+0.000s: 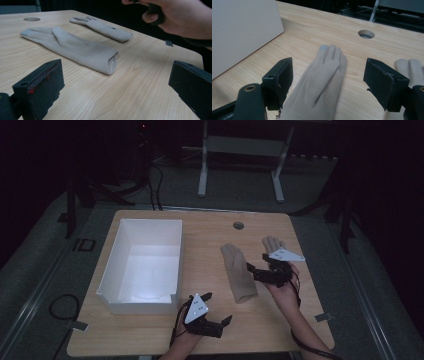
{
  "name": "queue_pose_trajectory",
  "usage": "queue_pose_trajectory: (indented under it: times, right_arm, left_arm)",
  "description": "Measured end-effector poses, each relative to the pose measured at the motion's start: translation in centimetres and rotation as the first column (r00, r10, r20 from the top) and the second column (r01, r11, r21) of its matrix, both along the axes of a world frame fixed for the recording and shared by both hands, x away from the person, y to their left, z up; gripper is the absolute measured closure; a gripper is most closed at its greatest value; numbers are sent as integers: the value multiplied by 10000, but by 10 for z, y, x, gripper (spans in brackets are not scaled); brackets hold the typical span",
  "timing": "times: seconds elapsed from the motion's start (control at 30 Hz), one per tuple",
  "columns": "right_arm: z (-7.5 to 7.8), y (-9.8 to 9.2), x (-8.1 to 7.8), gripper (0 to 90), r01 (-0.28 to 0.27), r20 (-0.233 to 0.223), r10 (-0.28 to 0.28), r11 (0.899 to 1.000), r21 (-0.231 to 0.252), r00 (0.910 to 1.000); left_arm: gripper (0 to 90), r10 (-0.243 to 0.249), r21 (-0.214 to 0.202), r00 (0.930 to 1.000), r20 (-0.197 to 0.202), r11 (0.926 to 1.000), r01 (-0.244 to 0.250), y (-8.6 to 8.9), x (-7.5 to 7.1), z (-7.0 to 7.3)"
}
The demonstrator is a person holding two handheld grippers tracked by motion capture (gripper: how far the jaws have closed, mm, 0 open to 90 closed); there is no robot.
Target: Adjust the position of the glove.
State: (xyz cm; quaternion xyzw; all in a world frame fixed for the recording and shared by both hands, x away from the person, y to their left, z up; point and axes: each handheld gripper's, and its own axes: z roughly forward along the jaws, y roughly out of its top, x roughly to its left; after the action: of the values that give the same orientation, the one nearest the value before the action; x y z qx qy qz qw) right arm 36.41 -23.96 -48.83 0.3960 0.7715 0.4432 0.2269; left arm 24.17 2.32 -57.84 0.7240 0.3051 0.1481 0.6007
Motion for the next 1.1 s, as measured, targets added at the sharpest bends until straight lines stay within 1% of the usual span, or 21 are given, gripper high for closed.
queue_pose_trajectory:
  times: [0.07,0.17,0.23,0.3,0.33,0.37,0.43,0.47,0.5,0.53,0.57,0.63,0.73,0.8,0.87,0.9,0.93,0.97,1.03,1.1]
  right_arm:
    - [-5,6,4,235,10,-112,-9,10000,66,9999]
    - [-13,15,9,246,8,-247,-7,10000,41,9997]
    - [-20,21,13,260,83,-377,-88,9999,-128,9993]
    - [-27,25,17,261,74,-590,-81,9999,-128,9982]
    - [-30,27,18,282,120,-650,-129,9998,-145,9978]
    - [-33,28,20,306,184,-698,-199,9996,-220,9974]
    - [-40,30,24,319,250,-803,-278,9990,-360,9964]
    - [-43,30,25,342,267,-862,-302,9988,-415,9958]
    - [-46,31,27,346,299,-910,-347,9981,-531,9952]
    - [-46,31,27,346,299,-910,-347,9981,-531,9952]
    - [-53,32,30,378,463,-1017,-544,9957,-808,9933]
    - [-59,32,33,399,560,-1165,-665,9943,-912,9910]
    - [-69,32,37,413,704,-1361,-867,9902,-1210,9869]
    - [-75,32,38,434,662,-1531,-864,9890,-1324,9844]
    - [-77,32,37,448,628,-1520,-841,9882,-1395,9848]
    - [-79,30,36,467,581,-1336,-774,9880,-1431,9880]
    - [-79,30,36,467,581,-1336,-774,9880,-1431,9880]
    - [-79,30,36,515,580,-1283,-778,9868,-1514,9887]
    - [-78,30,36,561,604,-1312,-816,9855,-1586,9880]
    - [-78,30,36,642,694,-1275,-910,9838,-1651,9877]
  left_arm:
    - [2,-11,-4,10000,7,10000,11,0,0,0]
    - [2,-49,-16,10000,2,10000,49,0,0,0]
    - [2,-79,-2,10000,20,10000,79,0,0,0]
    - [2,-104,3,9999,24,9999,104,0,0,0]
    - [2,-103,-6,9999,28,9999,103,0,-1,0]
    - [2,-115,-7,9999,26,9999,115,0,-1,0]
    - [2,-123,-15,9999,18,9999,123,0,-1,0]
    - [2,-124,-15,9999,16,9999,124,0,0,0]
    - [2,-128,-25,9999,17,9999,128,0,0,0]
    - [2,-128,-25,9999,17,9999,128,0,0,0]
    - [2,-126,-50,9999,2,9999,126,-1,-1,0]
    - [2,-174,-74,9998,-27,9998,173,0,0,0]
    - [2,-181,-45,9998,-10,9998,181,-1,0,0]
    - [2,-172,-45,9999,-15,9998,172,-1,0,0]
    - [2,-173,-47,9998,-12,9998,173,0,0,0]
    - [2,-168,-41,9999,-16,9999,168,-1,0,0]
    - [2,-168,-41,9999,-16,9999,168,-1,0,0]
    - [2,-158,-50,9999,-28,9999,157,-1,0,0]
    - [2,-155,-49,9999,-29,9999,155,-1,0,0]
    - [3,-156,-34,9999,-23,9999,156,-1,0,0]
